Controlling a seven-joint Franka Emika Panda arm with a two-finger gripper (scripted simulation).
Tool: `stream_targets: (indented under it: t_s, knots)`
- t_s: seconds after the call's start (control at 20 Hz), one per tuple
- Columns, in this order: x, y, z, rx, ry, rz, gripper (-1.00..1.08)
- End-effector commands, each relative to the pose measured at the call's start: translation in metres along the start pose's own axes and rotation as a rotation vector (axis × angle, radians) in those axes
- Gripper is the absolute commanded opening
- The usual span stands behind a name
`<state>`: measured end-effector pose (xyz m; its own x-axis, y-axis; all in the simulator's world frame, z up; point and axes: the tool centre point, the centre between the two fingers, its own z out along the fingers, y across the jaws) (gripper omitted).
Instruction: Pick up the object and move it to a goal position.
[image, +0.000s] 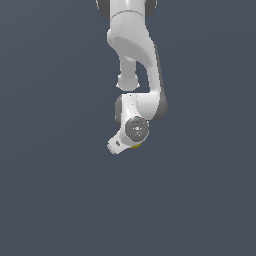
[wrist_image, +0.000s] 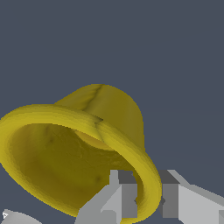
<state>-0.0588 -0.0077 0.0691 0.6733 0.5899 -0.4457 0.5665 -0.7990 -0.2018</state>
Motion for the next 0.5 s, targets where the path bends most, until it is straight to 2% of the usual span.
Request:
stream_targets:
  t_s: [0.0,0.2,0.45]
  knots:
    - [0.006,0.004,-0.008,-0.022,0.032,-0.003,-1.00]
    - [0.017,0.011,-0.023,-0.066,0.099,-0.010,-1.00]
    - [0.034,0.020,-0.051,-0.139,0.210,-0.021,-1.00]
